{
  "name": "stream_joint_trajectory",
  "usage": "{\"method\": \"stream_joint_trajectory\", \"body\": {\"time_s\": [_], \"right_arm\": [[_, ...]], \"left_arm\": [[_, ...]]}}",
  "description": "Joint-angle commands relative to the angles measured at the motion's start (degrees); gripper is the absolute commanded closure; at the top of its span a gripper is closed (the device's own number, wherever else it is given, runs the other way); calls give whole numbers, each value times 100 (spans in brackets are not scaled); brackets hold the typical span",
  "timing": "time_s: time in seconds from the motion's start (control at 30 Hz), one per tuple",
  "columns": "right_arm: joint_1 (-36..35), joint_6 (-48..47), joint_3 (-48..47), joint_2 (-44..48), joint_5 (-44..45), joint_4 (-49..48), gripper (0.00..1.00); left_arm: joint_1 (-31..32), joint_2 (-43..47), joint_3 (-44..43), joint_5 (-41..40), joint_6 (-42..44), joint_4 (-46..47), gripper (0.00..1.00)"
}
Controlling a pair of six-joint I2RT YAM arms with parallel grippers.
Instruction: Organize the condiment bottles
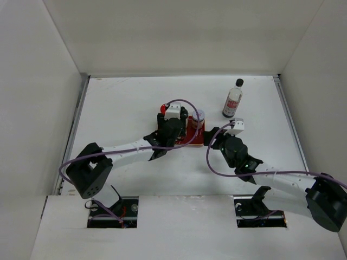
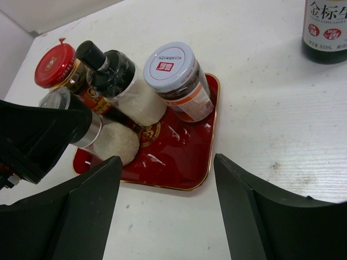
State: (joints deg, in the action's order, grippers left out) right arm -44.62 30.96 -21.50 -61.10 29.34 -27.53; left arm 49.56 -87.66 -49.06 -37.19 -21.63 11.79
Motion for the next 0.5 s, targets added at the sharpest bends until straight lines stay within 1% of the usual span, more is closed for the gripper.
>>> {"method": "stream_joint_trajectory", "body": {"time_s": [0.0, 0.2, 0.27, 0.3, 0.33, 0.37, 0.4, 0.47], "right_arm": [[63, 68, 40, 11, 54, -271, 24], [116, 85, 58, 37, 115, -262, 18], [107, 94, 67, 46, 150, -262, 14], [107, 94, 67, 54, 168, -262, 11], [107, 94, 75, 54, 186, -262, 9], [125, 94, 75, 46, 195, -262, 8], [125, 94, 75, 28, 195, -262, 8], [107, 77, 58, 11, 203, -262, 6]], "left_arm": [[58, 205, 19, -236, -105, 421, 66], [76, 477, 107, -447, -52, 79, 69], [58, 591, 177, -412, -52, 16, 69], [41, 618, 203, -377, -70, -1, 67], [32, 618, 212, -351, -70, -1, 64], [32, 610, 221, -324, -70, -45, 59], [32, 601, 221, -324, -70, -71, 50], [58, 583, 256, -341, -70, -28, 35]]}}
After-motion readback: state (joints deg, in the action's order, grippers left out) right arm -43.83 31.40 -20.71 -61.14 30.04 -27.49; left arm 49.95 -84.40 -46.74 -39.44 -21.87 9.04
